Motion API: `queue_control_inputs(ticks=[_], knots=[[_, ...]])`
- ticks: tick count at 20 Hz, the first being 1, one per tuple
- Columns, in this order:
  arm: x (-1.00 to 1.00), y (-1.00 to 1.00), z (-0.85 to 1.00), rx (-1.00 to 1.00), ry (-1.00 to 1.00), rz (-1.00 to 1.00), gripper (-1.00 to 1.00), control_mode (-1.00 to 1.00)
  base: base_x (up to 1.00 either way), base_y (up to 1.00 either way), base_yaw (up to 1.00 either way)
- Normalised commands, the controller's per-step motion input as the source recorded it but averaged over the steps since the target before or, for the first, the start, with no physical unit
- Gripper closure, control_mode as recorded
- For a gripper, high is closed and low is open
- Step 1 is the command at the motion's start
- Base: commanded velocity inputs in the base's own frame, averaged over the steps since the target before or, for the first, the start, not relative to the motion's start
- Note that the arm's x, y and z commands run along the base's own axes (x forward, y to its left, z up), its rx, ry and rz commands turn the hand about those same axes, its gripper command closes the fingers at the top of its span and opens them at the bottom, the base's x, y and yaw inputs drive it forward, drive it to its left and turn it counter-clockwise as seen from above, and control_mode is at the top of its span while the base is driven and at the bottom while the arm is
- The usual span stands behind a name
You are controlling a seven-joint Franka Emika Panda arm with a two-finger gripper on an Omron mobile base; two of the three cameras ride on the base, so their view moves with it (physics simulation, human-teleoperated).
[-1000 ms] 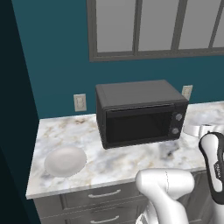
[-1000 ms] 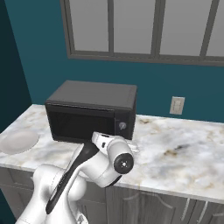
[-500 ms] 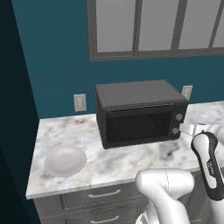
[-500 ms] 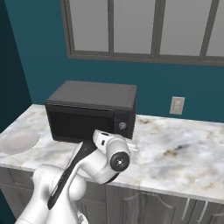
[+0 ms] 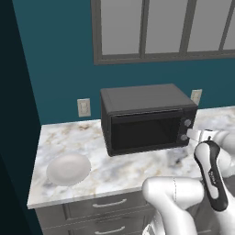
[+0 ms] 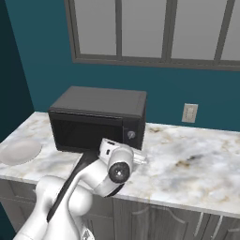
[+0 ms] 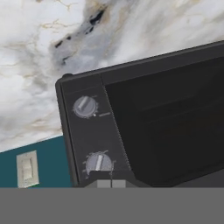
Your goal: Pull the toaster oven rack outwards. Pick up the baguette from the plate and place it on the toaster oven rack. Close the toaster oven door fully and set the temperature to the lowest setting.
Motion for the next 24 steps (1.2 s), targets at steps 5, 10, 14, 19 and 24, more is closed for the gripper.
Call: queue_control_inputs(ticks=[5,10,14,19,24], knots=[[0.0,0.0,-0.06,-0.06,-0.08,-0.18,1.0,-1.0,0.0,0.0,0.0],[0.0,0.0,0.0,-0.05,-0.11,-0.13,1.0,-1.0,0.0,0.0,0.0],[0.0,0.0,0.0,-0.01,-0.09,-0.08,1.0,-1.0,0.0,0.0,0.0],[0.0,0.03,0.0,0.0,-0.01,-0.01,1.0,-1.0,0.0,0.0,0.0],[0.02,0.18,0.0,0.0,0.0,0.0,1.0,-1.0,0.0,0.0,0.0]])
